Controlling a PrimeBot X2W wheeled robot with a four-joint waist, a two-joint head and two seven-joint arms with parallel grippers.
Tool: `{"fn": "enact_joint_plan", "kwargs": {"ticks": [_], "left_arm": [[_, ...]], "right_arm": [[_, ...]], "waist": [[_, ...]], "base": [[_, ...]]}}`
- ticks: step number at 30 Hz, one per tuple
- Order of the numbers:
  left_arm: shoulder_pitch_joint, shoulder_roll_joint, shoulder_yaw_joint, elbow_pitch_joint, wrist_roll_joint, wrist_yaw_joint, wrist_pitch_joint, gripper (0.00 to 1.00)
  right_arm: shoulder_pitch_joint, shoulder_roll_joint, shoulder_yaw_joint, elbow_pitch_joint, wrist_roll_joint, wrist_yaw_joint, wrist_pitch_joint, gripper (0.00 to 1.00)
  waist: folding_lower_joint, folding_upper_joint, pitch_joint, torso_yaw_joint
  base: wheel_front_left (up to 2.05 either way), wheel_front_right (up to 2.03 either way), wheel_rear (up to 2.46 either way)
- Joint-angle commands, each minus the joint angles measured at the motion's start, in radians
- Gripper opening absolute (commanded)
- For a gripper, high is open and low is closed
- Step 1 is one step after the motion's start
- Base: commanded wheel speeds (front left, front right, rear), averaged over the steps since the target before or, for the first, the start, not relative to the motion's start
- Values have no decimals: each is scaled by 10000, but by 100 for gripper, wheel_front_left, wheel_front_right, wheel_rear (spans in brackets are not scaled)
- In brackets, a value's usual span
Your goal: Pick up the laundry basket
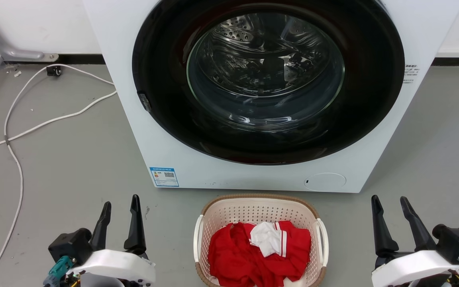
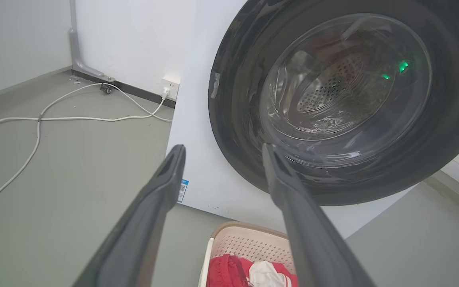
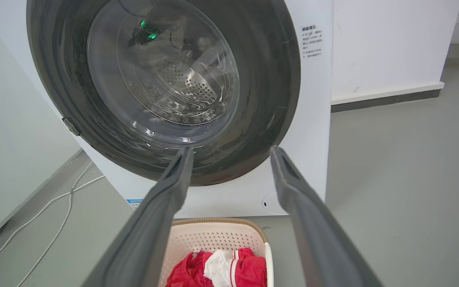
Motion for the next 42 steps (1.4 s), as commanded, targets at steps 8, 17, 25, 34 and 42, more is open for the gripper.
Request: {"fn": "enact_joint_plan", "kwargs": {"ticks": [8, 17, 25, 34, 42], "left_arm": [[115, -11, -15, -92, 868, -28, -245, 100], [167, -32, -70, 23, 1651, 17, -445, 100], [256, -44, -87, 164, 2287, 29, -598, 100], [318, -51, -116, 260, 2940, 15, -773, 100], [365, -54, -191, 433, 3425, 31, -900, 100]], "right_arm": [[118, -38, 71, -158, -831, -1, -243, 100], [202, -39, 114, -182, -1601, -1, -446, 100], [271, -41, 187, -153, -2243, -1, -591, 100], [358, -40, 214, -63, -2875, -1, -772, 100], [418, -40, 213, 13, -3401, -1, -913, 100]], "waist": [[0, -1, 6, -14], [0, -1, 16, -6], [0, -1, 36, -11], [0, -1, 43, -28], [0, -1, 33, -36]], "base": [[0, 0, 0], [0, 0, 0], [0, 0, 0], [0, 0, 0], [0, 0, 0]]}}
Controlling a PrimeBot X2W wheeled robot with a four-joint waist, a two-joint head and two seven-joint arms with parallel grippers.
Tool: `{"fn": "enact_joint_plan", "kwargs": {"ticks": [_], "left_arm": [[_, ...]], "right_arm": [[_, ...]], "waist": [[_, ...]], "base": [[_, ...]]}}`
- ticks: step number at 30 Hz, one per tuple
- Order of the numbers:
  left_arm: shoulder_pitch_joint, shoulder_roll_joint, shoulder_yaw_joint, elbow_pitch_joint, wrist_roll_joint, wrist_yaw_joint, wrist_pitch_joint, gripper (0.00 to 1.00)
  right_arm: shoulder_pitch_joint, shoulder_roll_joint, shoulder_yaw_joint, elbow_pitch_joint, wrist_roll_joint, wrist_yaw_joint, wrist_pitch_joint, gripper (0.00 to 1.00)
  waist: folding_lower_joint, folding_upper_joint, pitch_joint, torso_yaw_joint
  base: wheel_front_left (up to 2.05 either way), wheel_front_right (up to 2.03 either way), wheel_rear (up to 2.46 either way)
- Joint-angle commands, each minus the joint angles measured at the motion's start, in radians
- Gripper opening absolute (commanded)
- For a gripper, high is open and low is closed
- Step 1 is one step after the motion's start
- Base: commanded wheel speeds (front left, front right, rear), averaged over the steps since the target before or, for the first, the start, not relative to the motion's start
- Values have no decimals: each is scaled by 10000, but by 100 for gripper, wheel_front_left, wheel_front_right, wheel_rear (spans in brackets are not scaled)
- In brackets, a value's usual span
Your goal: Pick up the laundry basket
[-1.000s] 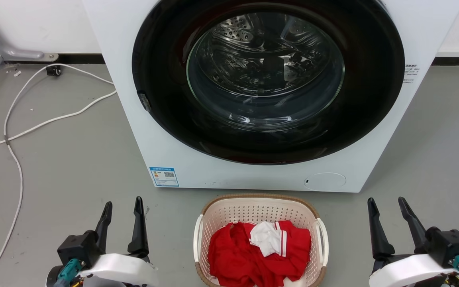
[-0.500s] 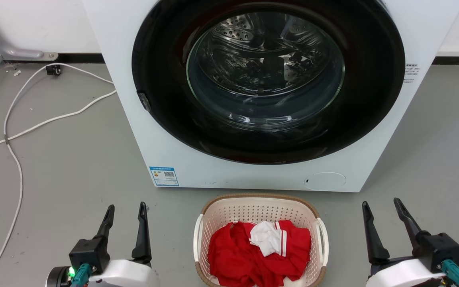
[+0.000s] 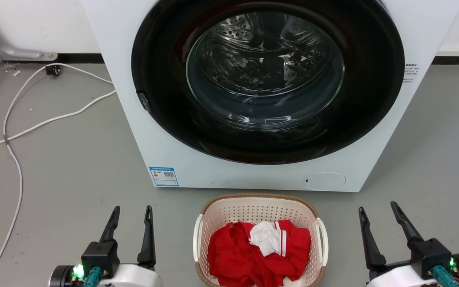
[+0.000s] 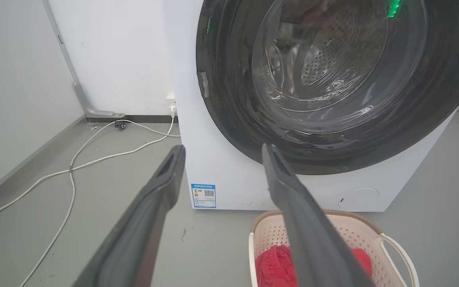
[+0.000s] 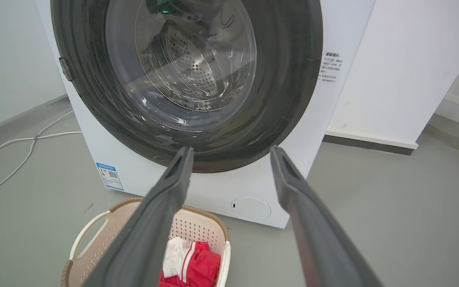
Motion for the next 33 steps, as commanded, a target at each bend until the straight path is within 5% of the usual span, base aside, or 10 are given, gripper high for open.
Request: {"fn": "enact_joint_plan", "kwargs": {"ticks": [1, 33], "left_arm": [[138, -14, -37, 15, 163, 35, -63, 100], [100, -17, 20, 355, 139, 174, -85, 100]], "right_arm": [[84, -33, -7, 22, -179, -3, -82, 100], [86, -32, -202, 356, 72, -3, -92, 100]], "waist": [[0, -1, -6, 0], [0, -1, -8, -31]], "base": [[0, 0, 0], [0, 0, 0]]}}
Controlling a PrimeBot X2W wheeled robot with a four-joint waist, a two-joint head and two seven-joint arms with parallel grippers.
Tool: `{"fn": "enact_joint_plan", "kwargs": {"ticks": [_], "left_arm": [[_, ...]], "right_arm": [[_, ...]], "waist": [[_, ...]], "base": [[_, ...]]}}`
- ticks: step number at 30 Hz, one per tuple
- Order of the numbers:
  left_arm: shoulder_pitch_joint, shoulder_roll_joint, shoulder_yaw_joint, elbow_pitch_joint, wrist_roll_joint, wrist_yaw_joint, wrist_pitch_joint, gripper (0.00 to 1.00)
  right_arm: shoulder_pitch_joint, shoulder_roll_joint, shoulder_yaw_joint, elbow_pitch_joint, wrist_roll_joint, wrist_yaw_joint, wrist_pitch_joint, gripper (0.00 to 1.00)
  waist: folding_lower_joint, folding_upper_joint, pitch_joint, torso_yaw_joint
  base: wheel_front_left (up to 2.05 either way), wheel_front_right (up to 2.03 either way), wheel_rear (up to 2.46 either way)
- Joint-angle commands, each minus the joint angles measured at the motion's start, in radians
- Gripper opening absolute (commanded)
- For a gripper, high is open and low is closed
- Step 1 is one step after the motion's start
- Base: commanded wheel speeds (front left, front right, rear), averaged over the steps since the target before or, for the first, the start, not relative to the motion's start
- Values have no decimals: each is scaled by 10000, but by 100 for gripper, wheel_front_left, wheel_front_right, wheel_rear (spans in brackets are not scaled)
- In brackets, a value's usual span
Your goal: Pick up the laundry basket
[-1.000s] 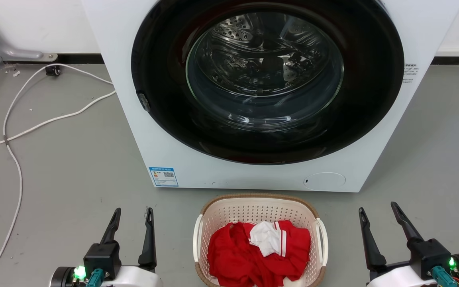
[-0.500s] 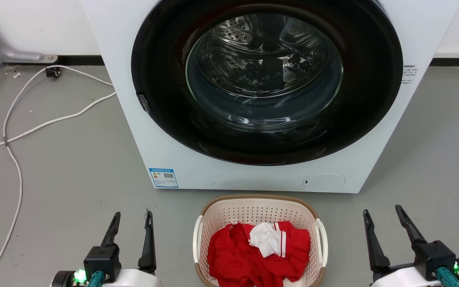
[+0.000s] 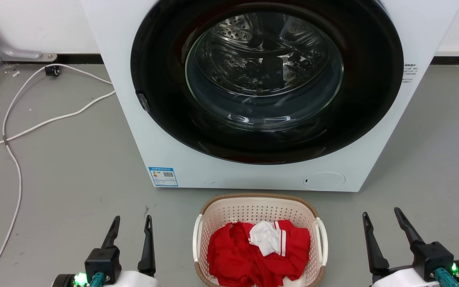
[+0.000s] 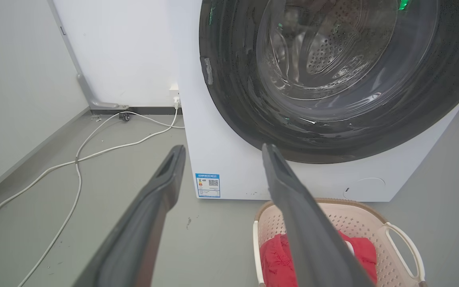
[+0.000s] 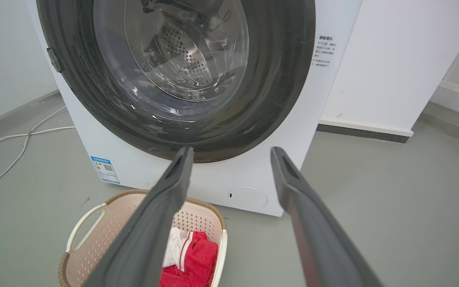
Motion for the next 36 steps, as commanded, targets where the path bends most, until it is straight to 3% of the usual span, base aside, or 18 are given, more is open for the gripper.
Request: {"fn": "enact_joint_plan", "kwargs": {"ticks": [1, 9, 19, 36], "left_arm": [[-67, -17, -14, 67, 16, -5, -28, 100], [-972, -14, -246, 1121, 262, -264, -28, 100], [-2759, 101, -593, 3644, 458, -662, -28, 100], [-6346, 264, -1452, 8402, 550, -1148, -28, 100]], "right_arm": [[15, -30, 1, 40, 8, -3, -25, 100], [-652, -27, 54, 1033, -388, -3, -25, 100], [-2309, -24, 112, 3157, -1055, -5, -25, 100], [-6118, -21, 588, 8091, -2063, -5, -25, 100]], "waist": [[0, -1, 16, -4], [0, -1, 561, -33], [0, -1, 1664, -137], [0, -1, 4107, -305]], "base": [[0, 0, 0], [0, 0, 0], [0, 0, 0], [0, 0, 0]]}}
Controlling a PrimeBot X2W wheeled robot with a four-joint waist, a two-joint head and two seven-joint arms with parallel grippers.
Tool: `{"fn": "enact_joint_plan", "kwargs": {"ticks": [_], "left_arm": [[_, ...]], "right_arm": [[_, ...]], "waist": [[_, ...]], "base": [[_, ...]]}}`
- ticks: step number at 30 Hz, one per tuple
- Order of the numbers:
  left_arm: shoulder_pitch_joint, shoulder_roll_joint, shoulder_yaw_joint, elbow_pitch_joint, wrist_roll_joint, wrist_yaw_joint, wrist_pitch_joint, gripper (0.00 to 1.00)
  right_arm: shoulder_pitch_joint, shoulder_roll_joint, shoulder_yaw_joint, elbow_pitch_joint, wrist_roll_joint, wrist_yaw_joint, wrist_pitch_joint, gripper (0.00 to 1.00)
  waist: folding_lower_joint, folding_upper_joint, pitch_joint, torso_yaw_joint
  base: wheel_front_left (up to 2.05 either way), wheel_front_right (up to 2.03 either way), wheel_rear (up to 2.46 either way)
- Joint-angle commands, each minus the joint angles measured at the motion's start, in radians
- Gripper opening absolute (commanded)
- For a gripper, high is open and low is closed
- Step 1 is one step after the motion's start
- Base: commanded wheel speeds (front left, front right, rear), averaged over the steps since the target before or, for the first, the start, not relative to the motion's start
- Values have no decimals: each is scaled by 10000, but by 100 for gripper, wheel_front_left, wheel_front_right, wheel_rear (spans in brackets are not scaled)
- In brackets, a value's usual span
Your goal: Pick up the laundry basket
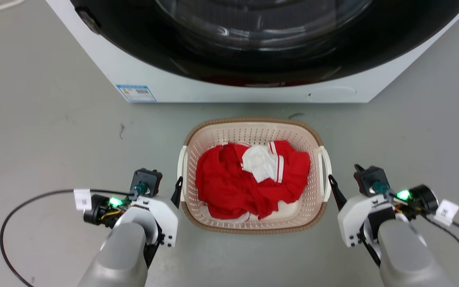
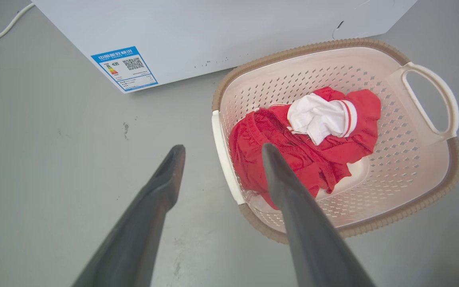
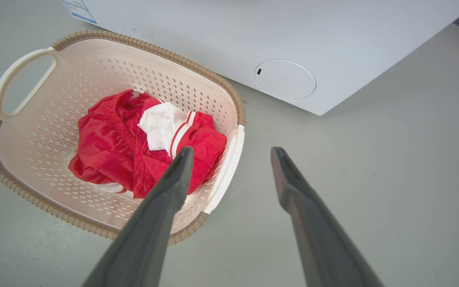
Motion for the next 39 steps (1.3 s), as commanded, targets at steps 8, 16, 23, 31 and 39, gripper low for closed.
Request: {"fn": "enact_joint_plan", "kwargs": {"ticks": [8, 16, 23, 31, 39], "left_arm": [[-1654, 77, -380, 1547, -103, -124, 108, 100], [-2734, 81, -883, 2032, -261, -145, 575, 100], [-3321, 158, -1342, 2183, -525, -149, 987, 100], [-3775, 331, -1792, 2241, -775, -150, 1280, 100], [-4138, 461, -2207, 2273, -1007, -151, 1553, 100]], "right_arm": [[-1697, -9, 254, 1671, -44, -7, 39, 100], [-2810, -9, 494, 2552, 53, -7, 299, 100], [-3357, -9, 838, 2813, 513, -7, 468, 100], [-3791, -9, 1279, 2915, 1101, -7, 668, 100], [-4155, -9, 1736, 2958, 1668, -7, 745, 100]], "waist": [[-1, 0, 1335, -68], [-1, 0, 2268, -116], [-1, 0, 2921, -197], [-1, 0, 3545, -310], [-1, 0, 4085, -371]], "base": [[0, 0, 0], [0, 0, 0], [0, 0, 0], [0, 0, 0], [0, 0, 0]]}}
